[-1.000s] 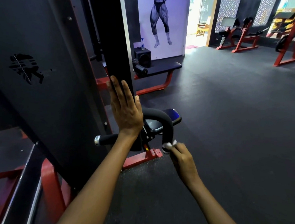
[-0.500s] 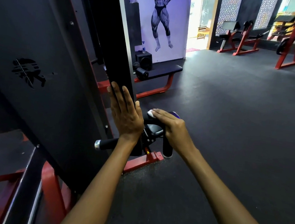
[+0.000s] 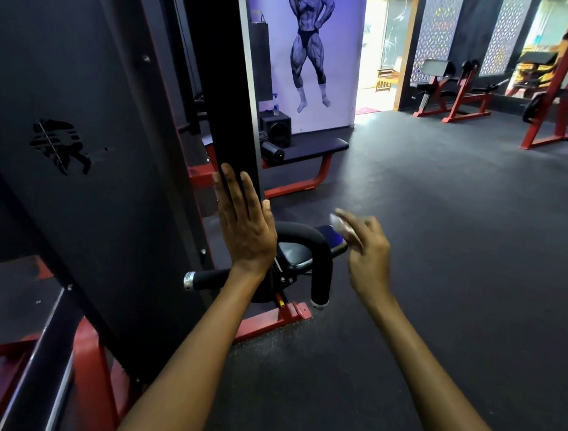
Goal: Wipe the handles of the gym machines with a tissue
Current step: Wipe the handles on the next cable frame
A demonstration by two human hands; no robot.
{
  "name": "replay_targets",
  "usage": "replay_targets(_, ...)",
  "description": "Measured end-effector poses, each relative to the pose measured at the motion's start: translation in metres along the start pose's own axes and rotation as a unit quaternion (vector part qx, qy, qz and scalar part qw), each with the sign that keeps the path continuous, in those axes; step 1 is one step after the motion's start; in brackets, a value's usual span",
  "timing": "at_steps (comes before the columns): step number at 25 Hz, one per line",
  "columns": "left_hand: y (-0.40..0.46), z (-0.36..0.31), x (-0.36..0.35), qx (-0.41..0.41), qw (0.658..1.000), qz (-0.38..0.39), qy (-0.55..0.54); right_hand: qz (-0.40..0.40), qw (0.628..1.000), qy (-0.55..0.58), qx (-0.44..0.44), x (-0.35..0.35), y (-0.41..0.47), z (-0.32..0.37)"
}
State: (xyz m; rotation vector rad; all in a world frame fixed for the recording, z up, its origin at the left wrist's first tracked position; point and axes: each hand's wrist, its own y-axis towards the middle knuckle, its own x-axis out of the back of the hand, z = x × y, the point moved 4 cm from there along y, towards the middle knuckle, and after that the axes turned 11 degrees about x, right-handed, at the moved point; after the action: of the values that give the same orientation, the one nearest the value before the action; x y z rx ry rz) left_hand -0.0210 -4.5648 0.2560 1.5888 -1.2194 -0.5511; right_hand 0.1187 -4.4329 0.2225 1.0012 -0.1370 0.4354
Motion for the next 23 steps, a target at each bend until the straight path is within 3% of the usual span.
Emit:
replay_targets(3,-0.001,0.0,0.001,-0.001,1.0,0.006,-0.004,0.083,0.991,0.01,0.106,-0.027,0.028,0.03)
replay_targets(4,-0.002,0.001,0.0,-0.002,1.0,0.007,-0.004,0.074,0.992,0.021,0.099,-0.033,0.024,0.029)
replay_targets(7,0.0,0.0,0.0,-0.005,1.0,0.012,0.002,-0.022,0.995,0.089,-0.05,-0.024,-0.013,-0.004)
replay_targets(10,-0.003,0.001,0.002,-0.003,1.0,0.01,-0.004,-0.001,0.976,0.09,-0.199,-0.014,-0.053,-0.035)
replay_targets(13,-0.003,0.001,0.001,0.0,1.0,0.005,0.001,0.0,0.978,0.122,-0.171,-0.01,-0.019,-0.029)
replay_targets(15,-0.002,-0.001,0.003,0.006,1.0,0.01,0.0,0.083,0.974,0.165,-0.133,-0.022,0.014,-0.018)
replay_targets(18,-0.003,-0.002,0.003,0.001,1.0,0.001,-0.003,0.206,0.946,0.184,-0.17,-0.045,0.009,-0.038)
replay_targets(23,-0.005,-0.003,0.007,-0.005,1.0,-0.001,0.002,0.243,0.905,0.22,-0.27,-0.062,-0.057,-0.076)
